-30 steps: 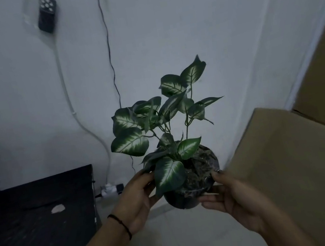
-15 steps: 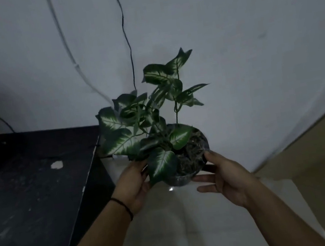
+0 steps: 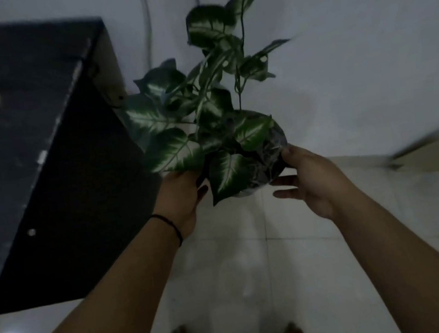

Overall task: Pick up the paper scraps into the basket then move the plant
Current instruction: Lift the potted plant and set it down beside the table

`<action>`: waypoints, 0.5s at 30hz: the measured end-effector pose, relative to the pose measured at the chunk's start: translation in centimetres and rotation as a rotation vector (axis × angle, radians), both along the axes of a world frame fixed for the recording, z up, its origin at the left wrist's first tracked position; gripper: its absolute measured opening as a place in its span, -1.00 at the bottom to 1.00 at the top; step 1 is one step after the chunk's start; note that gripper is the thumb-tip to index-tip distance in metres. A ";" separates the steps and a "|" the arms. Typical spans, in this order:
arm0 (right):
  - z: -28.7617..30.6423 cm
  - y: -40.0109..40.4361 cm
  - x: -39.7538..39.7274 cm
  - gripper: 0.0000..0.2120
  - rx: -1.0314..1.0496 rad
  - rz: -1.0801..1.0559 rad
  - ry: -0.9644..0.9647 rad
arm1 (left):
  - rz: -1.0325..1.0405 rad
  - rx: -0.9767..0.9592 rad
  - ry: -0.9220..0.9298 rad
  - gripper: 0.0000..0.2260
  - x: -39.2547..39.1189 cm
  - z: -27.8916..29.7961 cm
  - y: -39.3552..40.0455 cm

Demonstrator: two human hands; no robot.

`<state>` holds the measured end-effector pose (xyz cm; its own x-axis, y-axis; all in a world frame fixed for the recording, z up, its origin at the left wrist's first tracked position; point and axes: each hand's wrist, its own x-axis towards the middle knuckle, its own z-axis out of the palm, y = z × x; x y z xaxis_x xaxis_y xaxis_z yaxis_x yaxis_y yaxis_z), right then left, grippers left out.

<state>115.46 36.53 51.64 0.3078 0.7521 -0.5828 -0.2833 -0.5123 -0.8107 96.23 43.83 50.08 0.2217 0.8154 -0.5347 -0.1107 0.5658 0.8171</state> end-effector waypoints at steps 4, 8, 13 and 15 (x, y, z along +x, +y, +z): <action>-9.8 1.8 -0.5 -0.76 -0.020 0.023 -0.079 | -0.036 0.055 0.037 -0.78 -0.9 -9.4 1.1; -19.1 3.0 -1.2 -0.76 -0.020 0.049 -0.141 | -0.046 0.112 0.088 -0.83 -1.8 -18.2 1.8; -29.8 4.5 -2.1 -0.75 -0.026 0.081 -0.172 | -0.089 0.122 0.185 -0.78 -3.1 -29.0 3.2; -33.3 5.9 -2.4 -0.74 -0.035 0.105 -0.157 | -0.103 0.119 0.241 -0.74 -3.4 -32.3 4.4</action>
